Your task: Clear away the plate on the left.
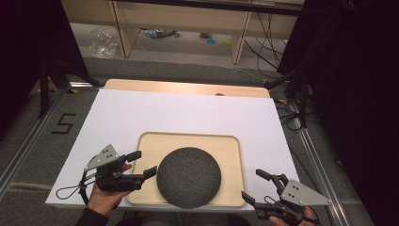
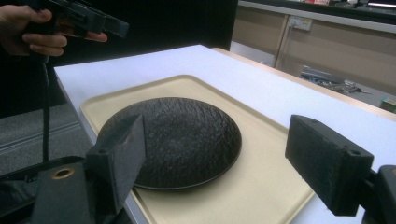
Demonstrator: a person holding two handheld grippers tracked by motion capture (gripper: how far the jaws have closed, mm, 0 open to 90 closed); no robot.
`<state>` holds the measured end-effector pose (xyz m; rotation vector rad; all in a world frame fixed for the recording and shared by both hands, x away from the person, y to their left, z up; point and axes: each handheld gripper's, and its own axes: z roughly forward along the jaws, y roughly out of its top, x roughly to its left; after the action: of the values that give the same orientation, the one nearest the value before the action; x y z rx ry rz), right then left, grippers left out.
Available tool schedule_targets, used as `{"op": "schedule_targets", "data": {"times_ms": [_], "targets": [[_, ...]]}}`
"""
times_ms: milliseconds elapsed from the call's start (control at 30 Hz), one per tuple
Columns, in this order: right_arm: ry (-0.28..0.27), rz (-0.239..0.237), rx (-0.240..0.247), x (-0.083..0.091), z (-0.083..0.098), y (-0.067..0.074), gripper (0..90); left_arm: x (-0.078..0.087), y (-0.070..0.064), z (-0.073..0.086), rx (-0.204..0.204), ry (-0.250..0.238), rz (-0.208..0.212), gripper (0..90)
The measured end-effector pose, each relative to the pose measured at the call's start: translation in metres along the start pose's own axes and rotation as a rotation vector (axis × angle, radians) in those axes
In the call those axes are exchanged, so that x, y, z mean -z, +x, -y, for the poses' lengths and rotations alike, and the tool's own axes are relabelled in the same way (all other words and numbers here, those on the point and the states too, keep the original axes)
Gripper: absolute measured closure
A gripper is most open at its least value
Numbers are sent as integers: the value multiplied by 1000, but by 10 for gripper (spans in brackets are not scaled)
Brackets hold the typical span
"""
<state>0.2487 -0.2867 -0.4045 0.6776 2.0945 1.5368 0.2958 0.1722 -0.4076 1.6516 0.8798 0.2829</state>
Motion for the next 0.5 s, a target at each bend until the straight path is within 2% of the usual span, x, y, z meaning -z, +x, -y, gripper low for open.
{"op": "schedule_targets", "data": {"times_ms": [67,200,333,500], "targets": [[11,4,-4,1,0,1,219,3,-1,1,-9,-3,-4,157],[3,16,1,0,0,2,220,10,-1,2,6,-24,-5,154],[13,9,8,1,-1,2,219,16,0,4,-5,-36,-11,154],[8,9,1,-1,-1,3,219,23,-2,6,-46,-45,-18,156]]}}
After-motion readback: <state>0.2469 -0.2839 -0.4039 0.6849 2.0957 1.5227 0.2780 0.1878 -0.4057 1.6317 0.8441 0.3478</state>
